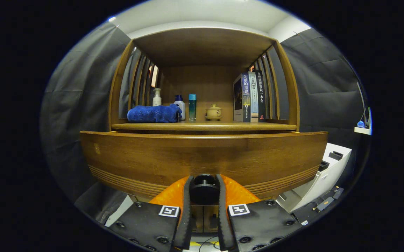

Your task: Pull open the drawer, take out the items inside it, and place them on the countertop above the cabinet.

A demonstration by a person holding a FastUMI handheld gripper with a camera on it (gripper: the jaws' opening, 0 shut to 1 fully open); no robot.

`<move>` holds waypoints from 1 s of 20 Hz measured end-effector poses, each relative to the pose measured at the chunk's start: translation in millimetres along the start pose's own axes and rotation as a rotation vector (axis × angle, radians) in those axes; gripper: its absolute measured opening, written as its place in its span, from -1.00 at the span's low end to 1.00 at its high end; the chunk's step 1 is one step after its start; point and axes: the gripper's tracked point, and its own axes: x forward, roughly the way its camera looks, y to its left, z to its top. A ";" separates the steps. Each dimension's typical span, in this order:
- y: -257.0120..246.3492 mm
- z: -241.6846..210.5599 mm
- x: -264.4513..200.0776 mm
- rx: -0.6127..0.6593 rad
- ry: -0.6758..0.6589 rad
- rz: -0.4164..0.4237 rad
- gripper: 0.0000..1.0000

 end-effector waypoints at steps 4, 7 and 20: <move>0.7 -2.1 -17.9 -0.003 0.006 0.000 -0.25; 1.5 -3.2 -31.4 -0.002 0.004 0.000 -0.25; 0.4 -18.3 -77.4 -0.006 0.041 0.006 -0.25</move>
